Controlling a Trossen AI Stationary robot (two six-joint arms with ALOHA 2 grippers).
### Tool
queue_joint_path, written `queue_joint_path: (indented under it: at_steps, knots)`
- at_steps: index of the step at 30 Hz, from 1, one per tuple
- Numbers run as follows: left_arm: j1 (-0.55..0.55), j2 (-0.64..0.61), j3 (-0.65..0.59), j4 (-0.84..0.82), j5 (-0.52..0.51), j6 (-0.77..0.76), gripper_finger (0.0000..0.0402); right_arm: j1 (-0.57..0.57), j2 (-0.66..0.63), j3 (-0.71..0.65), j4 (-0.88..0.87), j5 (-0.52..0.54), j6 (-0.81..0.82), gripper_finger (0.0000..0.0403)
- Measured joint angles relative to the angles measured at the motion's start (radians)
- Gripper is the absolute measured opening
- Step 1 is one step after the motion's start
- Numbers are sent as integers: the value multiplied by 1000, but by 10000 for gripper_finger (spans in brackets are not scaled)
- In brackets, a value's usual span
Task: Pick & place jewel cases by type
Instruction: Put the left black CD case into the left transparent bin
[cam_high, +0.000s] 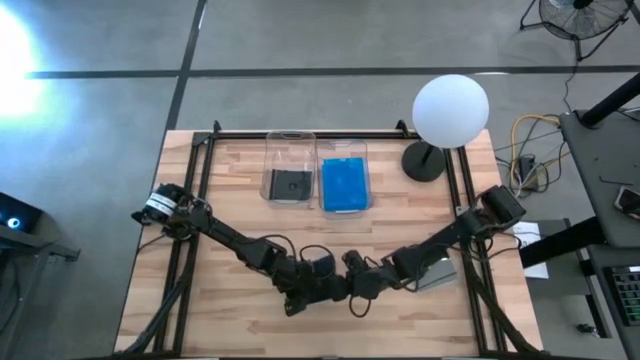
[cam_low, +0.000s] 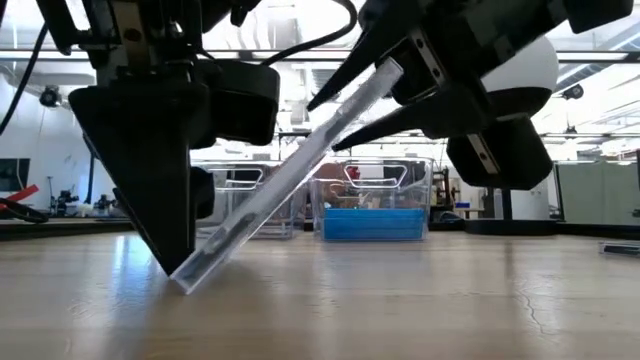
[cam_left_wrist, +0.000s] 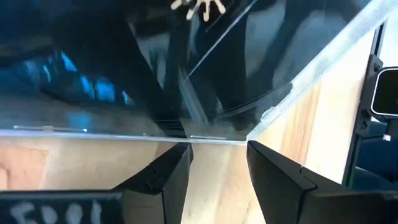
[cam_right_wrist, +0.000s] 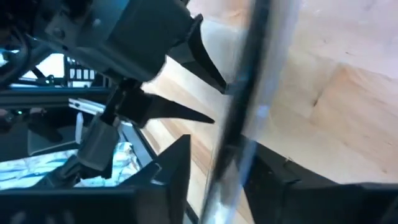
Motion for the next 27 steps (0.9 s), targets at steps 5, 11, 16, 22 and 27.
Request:
queue_joint_path:
  at_steps: [5, 11, 16, 22, 27]
  knots:
    - [-6, -10, 0, -8, -46, -2, 149, 0, 0, 0, -5, 5, 19, 73]
    - [-29, -27, 0, -59, -99, -28, 149, 0, 0, 0, -23, 7, 33, 44]
    - [-78, -112, -4, -170, -246, -44, 149, 0, -9, 0, -54, 6, 46, 41]
    - [-123, -319, -57, -356, -485, -120, 149, -6, -61, -16, -83, 69, 54, 38]
    - [-164, -546, -152, -366, -570, -305, 149, -72, -143, -18, -80, 118, -6, 38]
